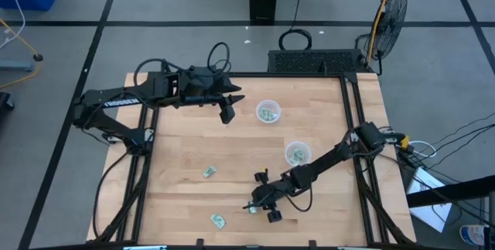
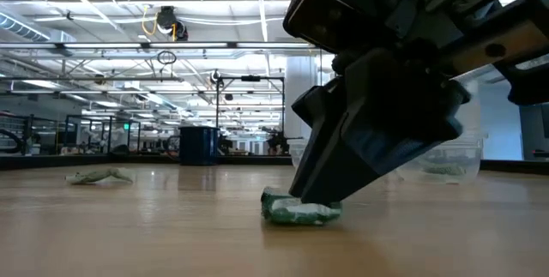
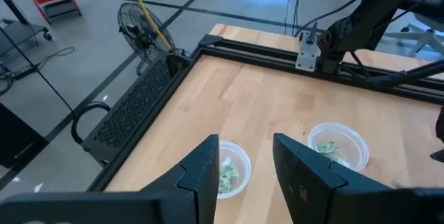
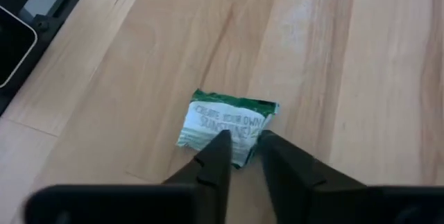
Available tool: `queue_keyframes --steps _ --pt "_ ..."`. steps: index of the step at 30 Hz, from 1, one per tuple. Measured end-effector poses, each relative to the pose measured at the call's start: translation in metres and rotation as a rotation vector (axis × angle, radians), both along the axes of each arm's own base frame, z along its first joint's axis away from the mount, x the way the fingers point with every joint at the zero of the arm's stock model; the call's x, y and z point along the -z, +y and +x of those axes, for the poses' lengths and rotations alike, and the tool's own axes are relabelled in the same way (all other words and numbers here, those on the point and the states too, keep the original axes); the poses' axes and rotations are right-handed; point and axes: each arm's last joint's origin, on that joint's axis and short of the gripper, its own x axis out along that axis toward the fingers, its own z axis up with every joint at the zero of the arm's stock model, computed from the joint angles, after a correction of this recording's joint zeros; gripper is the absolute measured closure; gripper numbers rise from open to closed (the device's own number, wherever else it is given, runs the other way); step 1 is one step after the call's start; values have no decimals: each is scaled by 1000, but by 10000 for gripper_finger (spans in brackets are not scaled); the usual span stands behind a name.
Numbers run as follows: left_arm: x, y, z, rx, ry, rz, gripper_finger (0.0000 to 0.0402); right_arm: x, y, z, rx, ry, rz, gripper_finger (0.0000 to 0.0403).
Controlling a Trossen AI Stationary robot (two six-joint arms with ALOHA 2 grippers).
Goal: Pick and place items into bin
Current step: Put the stevia packet into the bottom transparent bin
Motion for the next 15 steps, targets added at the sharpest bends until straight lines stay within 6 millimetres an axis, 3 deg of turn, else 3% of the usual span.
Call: queue_keyframes --steps 4,7,11,15 --pt "0 0 0 1 1 2 259 -2 -5 0 -4 8 -17 391" --pt "0 0 0 11 7 20 259 -10 -9 -3 -6 23 -39 393" --pt "0 0 0 17 10 31 259 -41 -18 -15 43 32 -123 399" --pt "0 0 0 16 10 30 259 -77 -34 -40 205 58 -299 399"
